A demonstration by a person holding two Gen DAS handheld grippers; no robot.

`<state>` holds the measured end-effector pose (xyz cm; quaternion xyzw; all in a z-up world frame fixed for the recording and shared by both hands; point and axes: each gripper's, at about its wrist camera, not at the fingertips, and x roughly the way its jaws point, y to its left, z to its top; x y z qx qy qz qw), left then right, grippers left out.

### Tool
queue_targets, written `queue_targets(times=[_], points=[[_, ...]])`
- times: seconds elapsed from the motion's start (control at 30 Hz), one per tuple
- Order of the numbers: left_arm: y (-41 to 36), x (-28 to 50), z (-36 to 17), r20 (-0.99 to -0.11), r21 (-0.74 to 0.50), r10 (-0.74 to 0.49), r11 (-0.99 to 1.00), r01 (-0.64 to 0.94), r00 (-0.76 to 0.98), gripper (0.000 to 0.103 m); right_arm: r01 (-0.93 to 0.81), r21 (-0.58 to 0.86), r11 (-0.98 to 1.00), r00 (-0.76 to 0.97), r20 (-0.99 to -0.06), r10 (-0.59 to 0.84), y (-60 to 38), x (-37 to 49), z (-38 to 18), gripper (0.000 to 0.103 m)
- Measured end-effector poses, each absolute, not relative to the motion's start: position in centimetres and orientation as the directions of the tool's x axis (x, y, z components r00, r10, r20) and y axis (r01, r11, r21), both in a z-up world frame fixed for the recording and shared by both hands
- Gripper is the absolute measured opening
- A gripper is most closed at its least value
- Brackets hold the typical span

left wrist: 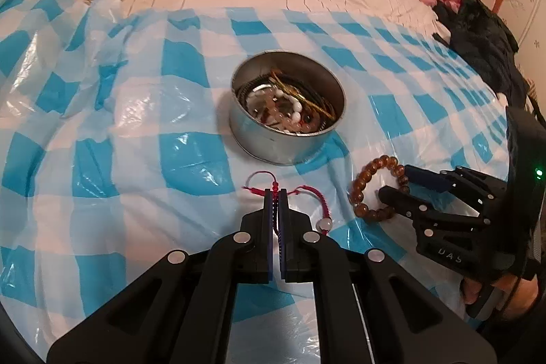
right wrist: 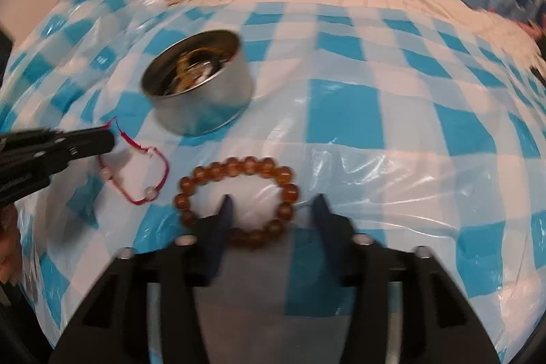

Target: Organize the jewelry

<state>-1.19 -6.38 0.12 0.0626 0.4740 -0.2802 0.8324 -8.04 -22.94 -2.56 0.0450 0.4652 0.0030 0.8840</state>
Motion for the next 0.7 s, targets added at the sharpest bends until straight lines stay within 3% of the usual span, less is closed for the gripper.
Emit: queue_targets(times=[0.03,0.17,0.3,0.5,0.7], points=[[-6.5,-1.2,0.0,-0.829,-0.159,-0.403,0.834,0.528,0.388,0.002,0.030,0.099,0.995,0.565,-0.822,0.065,-23.0,-8.0,-2.5,0.012],[-6.3,-0.9,-0.8,-0.846,-0.143,-0.374,0.845,0.515,0.380,0.002,0.035,0.295,0.955,0.572,-0.790,0.223,-24.4,-8.2,-2.3,0.012],[-6.1,-0.8,-1.2,-0.852,-0.121,-0.348,0.859,0.498,0.392,0.002,0.027,0.479,0.877,0.619,-0.697,0.362,-25.8,-8.5,-1.4,0.012],[-6.2,-1.2,-0.6,-0.839,-0.095,-0.342,0.858,0.505,0.423,0.002,-0.027,0.622,0.783,0.674,-0.567,0.474,-26.5,-8.8,0.2,0.012],[-6.7,-1.8,0.7,-0.812,-0.015,-0.307,0.861,0.509,0.496,0.002,-0.050,0.666,0.744,0.686,-0.518,0.510,-26.7,-8.9,0.8,0.012]])
